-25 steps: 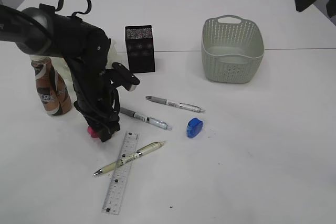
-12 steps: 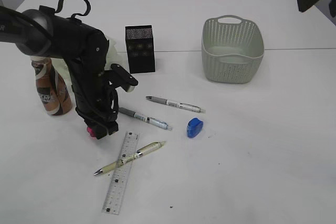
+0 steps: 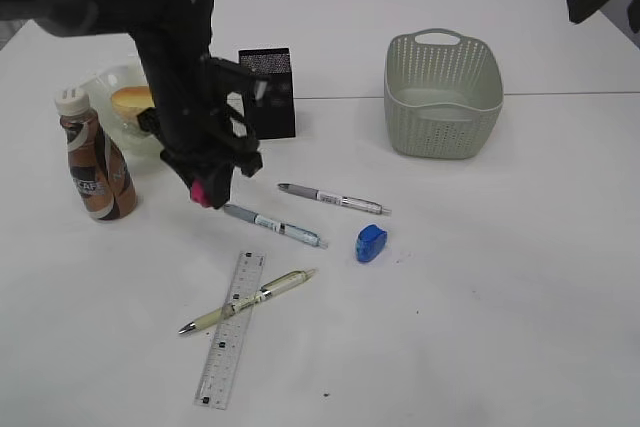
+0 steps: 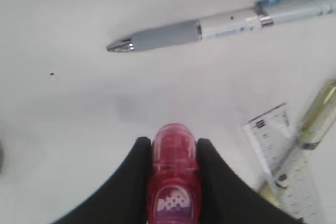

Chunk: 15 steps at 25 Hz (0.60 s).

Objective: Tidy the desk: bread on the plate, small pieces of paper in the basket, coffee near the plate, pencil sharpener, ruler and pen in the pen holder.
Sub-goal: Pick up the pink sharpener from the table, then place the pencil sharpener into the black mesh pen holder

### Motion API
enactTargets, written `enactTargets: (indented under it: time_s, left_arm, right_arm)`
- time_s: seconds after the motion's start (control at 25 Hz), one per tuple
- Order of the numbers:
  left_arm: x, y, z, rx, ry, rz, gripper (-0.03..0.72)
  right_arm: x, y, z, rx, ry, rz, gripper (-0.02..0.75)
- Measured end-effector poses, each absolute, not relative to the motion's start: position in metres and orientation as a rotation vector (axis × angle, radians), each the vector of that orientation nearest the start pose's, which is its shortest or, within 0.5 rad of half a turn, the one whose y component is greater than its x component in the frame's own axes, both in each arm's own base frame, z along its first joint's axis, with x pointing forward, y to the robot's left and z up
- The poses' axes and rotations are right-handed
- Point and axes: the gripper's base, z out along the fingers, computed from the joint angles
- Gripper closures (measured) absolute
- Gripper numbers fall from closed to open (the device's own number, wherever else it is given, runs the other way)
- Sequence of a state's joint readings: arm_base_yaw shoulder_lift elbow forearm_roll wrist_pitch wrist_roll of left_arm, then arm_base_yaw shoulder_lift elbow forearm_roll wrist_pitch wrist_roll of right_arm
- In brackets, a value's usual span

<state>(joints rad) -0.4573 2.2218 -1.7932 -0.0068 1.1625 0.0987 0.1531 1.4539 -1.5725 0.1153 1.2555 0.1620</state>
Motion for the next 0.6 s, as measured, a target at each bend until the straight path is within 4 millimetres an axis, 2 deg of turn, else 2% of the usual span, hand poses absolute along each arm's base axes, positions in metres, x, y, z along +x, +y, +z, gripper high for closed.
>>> enactTargets:
  time_s: [0.16, 0.24, 0.44, 0.6]
  left_arm:
    - [0.416, -0.207, 0.203, 0.545, 2.956, -0.094, 0.530]
    - [0.420, -0.211, 0.214, 0.469, 2.934, -0.147, 0.530]
    - [0.426, -0.218, 0.235, 0.410, 2.865, -0.237, 0.530]
    - [0.439, -0.223, 0.248, 0.381, 2.700, -0.283, 0.530]
  right_arm:
    - [0.287, 0.054, 0.402, 0.020, 2.633, 0.264, 0.352]
    - [0.287, 0.054, 0.402, 0.020, 2.633, 0.264, 0.352]
    - [0.287, 0.054, 0.402, 0.020, 2.633, 0.262, 0.352]
    - [0.287, 0.054, 0.402, 0.020, 2.633, 0.262, 0.352]
